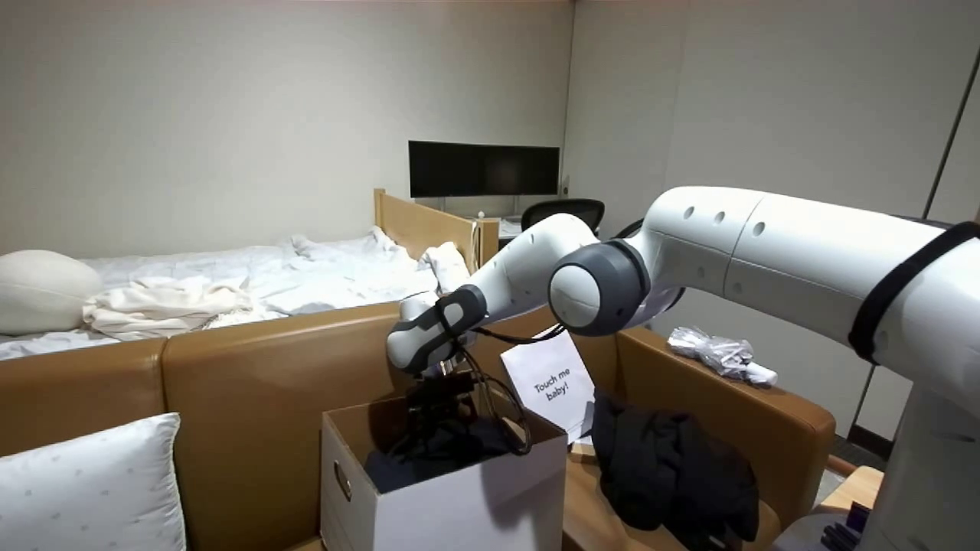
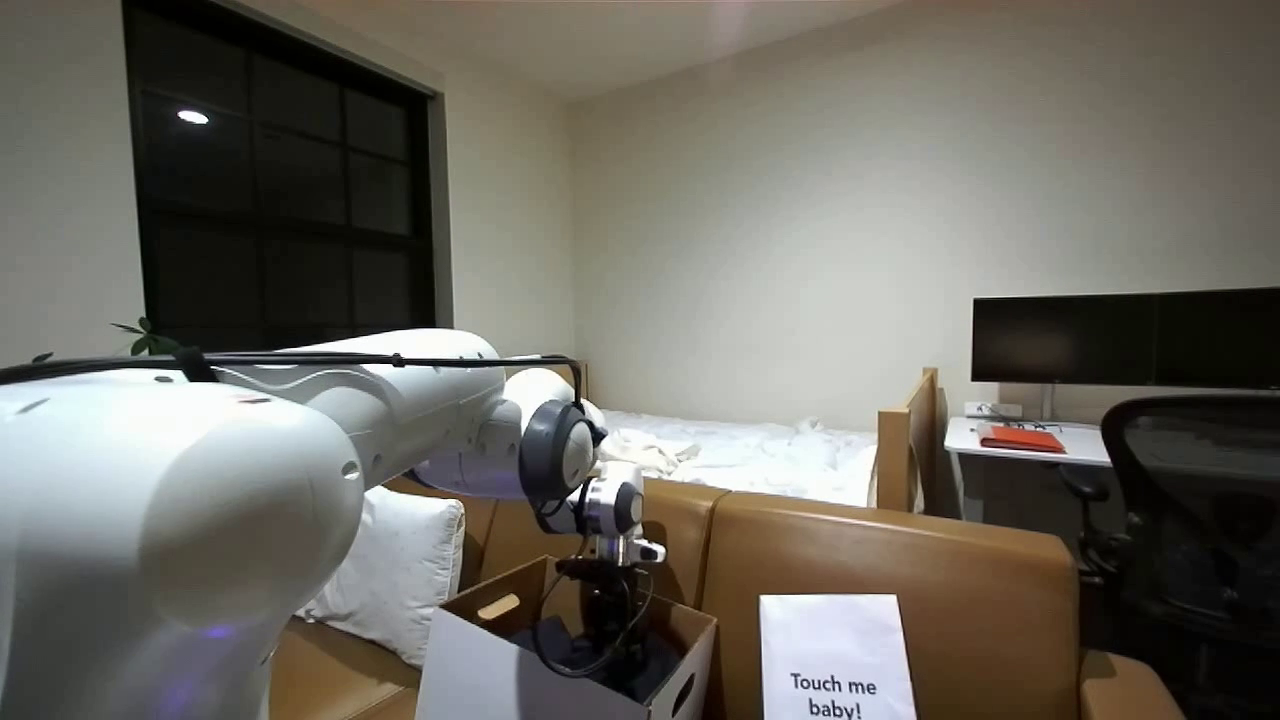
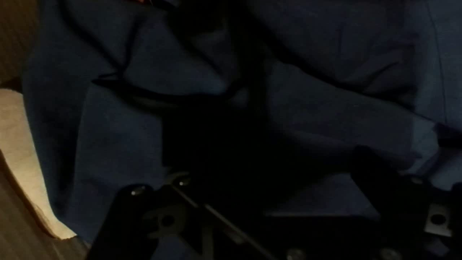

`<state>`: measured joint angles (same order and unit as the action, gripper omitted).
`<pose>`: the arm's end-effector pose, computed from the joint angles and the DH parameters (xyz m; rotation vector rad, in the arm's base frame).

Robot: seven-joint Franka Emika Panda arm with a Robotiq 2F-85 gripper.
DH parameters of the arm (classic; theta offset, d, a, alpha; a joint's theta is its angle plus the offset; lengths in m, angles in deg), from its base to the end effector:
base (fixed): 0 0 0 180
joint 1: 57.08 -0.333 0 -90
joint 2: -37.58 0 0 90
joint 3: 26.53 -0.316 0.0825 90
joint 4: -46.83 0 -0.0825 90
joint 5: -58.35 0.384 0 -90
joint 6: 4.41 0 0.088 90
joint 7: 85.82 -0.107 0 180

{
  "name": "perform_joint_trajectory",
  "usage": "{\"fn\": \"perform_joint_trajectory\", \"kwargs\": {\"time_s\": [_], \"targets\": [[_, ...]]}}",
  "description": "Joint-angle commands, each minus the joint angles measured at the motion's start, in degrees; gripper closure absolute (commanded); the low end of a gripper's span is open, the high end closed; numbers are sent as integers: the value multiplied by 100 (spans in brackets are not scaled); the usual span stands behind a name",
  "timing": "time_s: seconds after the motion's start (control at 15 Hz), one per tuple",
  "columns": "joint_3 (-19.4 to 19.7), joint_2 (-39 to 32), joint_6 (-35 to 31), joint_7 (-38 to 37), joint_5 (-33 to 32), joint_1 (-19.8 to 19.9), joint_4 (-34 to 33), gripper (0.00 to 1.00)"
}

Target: Remove the clothes from the box, put them on the couch, and then put the umbrella on the couch in the box

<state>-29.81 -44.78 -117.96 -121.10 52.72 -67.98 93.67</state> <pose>0.7131 0.1566 -0.0117 2.9399 -0.5327 -0.3576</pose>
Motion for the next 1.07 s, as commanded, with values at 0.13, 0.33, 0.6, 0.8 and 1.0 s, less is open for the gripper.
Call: {"fn": "perform_joint_trajectory", "kwargs": {"time_s": [0.13,0.33,0.6,0.8,1.0], "targets": [[-95,-314,85,-54,471,-227,-787,0],[-153,-173,70,-25,757,-361,-733,0],[-324,-175,868,381,1069,-502,-615,0],[-194,-202,610,-62,1208,-648,-485,0],[-317,-245,12,-485,1591,-592,-506,0]]}}
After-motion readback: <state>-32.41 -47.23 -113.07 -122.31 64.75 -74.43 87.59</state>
